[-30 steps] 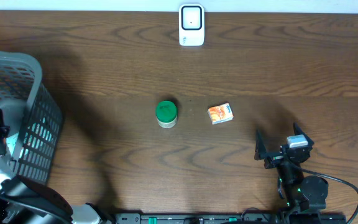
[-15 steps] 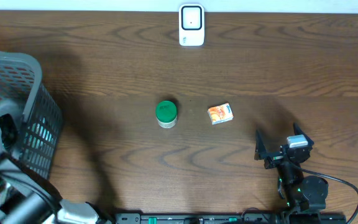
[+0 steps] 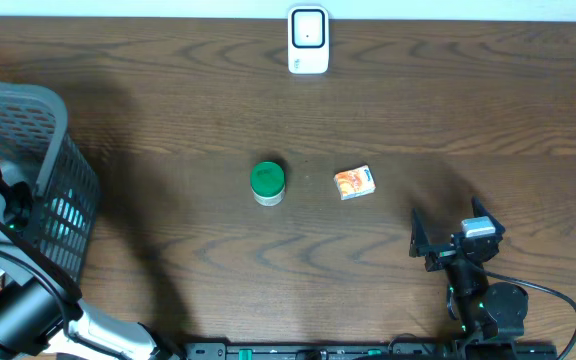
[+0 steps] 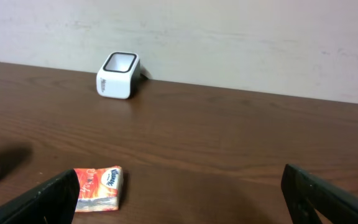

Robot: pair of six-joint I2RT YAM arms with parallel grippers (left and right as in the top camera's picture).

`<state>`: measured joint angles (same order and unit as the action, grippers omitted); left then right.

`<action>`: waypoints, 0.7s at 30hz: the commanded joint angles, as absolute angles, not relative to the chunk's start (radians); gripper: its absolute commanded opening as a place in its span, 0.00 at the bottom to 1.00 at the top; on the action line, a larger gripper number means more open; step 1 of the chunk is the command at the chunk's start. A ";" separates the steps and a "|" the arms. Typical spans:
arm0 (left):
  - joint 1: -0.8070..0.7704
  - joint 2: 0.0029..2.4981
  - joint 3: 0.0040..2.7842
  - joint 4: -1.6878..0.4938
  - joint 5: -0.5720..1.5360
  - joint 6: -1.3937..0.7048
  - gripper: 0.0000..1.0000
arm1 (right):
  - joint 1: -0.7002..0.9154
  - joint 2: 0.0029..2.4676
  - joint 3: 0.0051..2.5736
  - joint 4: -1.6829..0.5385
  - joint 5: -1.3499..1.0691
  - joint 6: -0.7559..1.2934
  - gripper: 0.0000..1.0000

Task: Scan the item barcode
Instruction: 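Reach the left gripper into the basket and grasp the mint-green wipes pack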

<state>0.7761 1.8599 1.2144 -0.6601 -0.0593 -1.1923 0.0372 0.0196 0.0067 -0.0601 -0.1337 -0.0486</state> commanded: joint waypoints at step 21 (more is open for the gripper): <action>0.895 1.384 1.600 -0.837 0.333 -0.819 0.51 | 0.046 0.020 0.006 -0.064 -0.132 -0.057 0.99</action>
<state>0.8753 1.5402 1.5288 -0.8284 0.2974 -0.8810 0.0372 0.0196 0.0067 -0.0601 -0.1341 -0.0486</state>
